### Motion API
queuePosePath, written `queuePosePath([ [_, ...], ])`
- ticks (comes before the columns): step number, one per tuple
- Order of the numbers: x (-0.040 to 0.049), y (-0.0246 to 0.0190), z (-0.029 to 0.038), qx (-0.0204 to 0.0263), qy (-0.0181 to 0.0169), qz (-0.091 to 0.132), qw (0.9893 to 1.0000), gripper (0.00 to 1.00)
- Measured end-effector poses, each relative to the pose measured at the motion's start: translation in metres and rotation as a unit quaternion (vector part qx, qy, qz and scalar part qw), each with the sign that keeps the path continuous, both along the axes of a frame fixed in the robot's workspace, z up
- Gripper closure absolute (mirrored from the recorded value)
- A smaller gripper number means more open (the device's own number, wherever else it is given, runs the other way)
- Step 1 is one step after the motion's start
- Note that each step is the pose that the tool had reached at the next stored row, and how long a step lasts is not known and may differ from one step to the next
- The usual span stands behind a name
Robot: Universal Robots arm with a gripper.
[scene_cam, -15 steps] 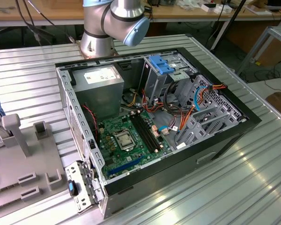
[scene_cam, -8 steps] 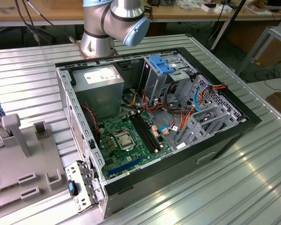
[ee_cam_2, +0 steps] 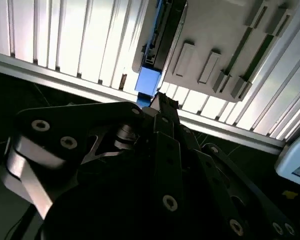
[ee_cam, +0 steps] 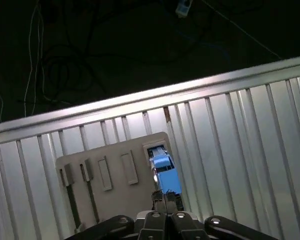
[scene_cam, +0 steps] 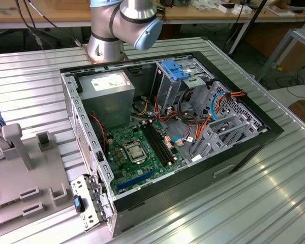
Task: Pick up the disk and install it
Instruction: 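Pick up the disk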
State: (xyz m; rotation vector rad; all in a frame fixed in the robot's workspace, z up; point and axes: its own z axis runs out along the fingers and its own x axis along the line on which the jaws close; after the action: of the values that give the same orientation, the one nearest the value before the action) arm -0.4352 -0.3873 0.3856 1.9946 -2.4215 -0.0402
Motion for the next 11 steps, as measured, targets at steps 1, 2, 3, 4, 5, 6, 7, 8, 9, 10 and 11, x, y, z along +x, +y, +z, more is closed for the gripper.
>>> queuePosePath([
  [1,0.0,0.0,-0.0002,-0.0001,-0.0005,0.019,0.9998,0.89],
  [2,0.0,0.0,-0.0003,-0.0001,-0.001,0.036,0.9994,0.89],
  [3,0.0,0.0,-0.0004,-0.0001,-0.0013,0.051,0.9987,0.89],
  [4,0.0,0.0,-0.0005,-0.0002,-0.0017,0.065,0.9979,0.89],
  [5,0.0,0.0,-0.0006,-0.0004,-0.0022,0.082,0.9966,0.89],
  [6,-0.0001,0.0,-0.0007,-0.0008,-0.0024,0.088,0.9961,0.89],
  [7,-0.0001,0.0,-0.0007,-0.0008,-0.0024,0.089,0.996,0.89],
  [8,-0.0001,0.0,-0.0007,-0.0008,-0.0024,0.089,0.996,0.89],
  [9,-0.0001,0.0,-0.0007,-0.0007,-0.0024,0.089,0.996,0.89],
  [10,-0.0001,0.0,-0.0007,-0.0005,-0.0024,0.09,0.996,0.89],
  [11,-0.0001,0.0,-0.0006,-0.0005,-0.0024,0.09,0.996,0.89],
])
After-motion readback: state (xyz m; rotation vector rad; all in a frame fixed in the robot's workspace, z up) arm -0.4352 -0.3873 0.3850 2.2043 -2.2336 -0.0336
